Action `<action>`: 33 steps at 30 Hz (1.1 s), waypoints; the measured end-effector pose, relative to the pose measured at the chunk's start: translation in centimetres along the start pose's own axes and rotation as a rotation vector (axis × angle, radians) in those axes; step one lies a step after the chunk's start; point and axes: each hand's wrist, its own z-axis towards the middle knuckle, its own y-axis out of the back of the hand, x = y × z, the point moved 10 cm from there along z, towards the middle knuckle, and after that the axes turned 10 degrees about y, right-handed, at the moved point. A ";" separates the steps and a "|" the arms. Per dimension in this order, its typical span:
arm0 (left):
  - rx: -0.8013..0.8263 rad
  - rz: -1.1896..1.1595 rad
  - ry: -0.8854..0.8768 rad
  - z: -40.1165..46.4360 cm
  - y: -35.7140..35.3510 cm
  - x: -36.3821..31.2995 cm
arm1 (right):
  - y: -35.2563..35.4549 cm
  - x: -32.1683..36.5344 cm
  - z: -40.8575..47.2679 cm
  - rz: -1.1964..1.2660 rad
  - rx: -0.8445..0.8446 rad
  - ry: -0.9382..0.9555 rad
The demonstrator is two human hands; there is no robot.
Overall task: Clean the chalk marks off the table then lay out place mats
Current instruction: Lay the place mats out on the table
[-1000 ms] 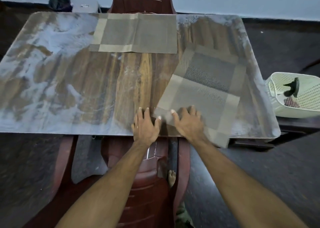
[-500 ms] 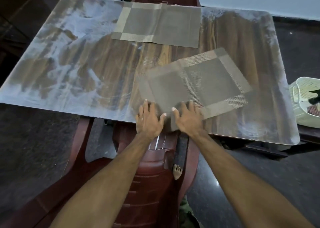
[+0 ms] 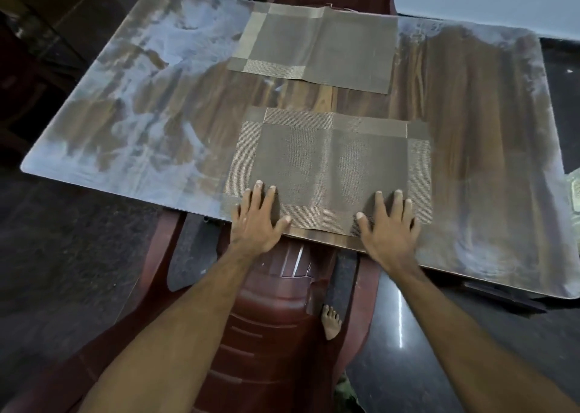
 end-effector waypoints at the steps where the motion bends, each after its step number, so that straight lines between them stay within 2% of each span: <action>1: -0.007 -0.005 0.022 0.4 0.3 1.2 | -0.3 1.2 0.1 0.002 0.001 0.027; 4: -0.015 -0.006 0.081 1.7 1.3 4.9 | -0.6 3.6 0.6 0.032 -0.010 0.115; 8: -0.007 -0.014 0.133 2.9 2.5 8.7 | -0.5 3.0 0.4 0.019 -0.091 0.160; 12: 0.032 -0.027 0.089 3.4 2.6 9.5 | -1.2 2.8 -0.1 -0.024 -0.119 0.166; 18: -0.018 -0.064 0.113 4.8 3.6 11.3 | -1.2 5.7 0.4 -0.027 -0.141 0.163; 22: -0.015 -0.081 0.051 4.7 3.2 11.3 | -0.8 5.7 0.0 -0.008 -0.224 0.151; 33: 0.024 -0.075 0.070 4.8 2.3 14.3 | -1.1 5.8 -0.2 -0.068 -0.295 0.209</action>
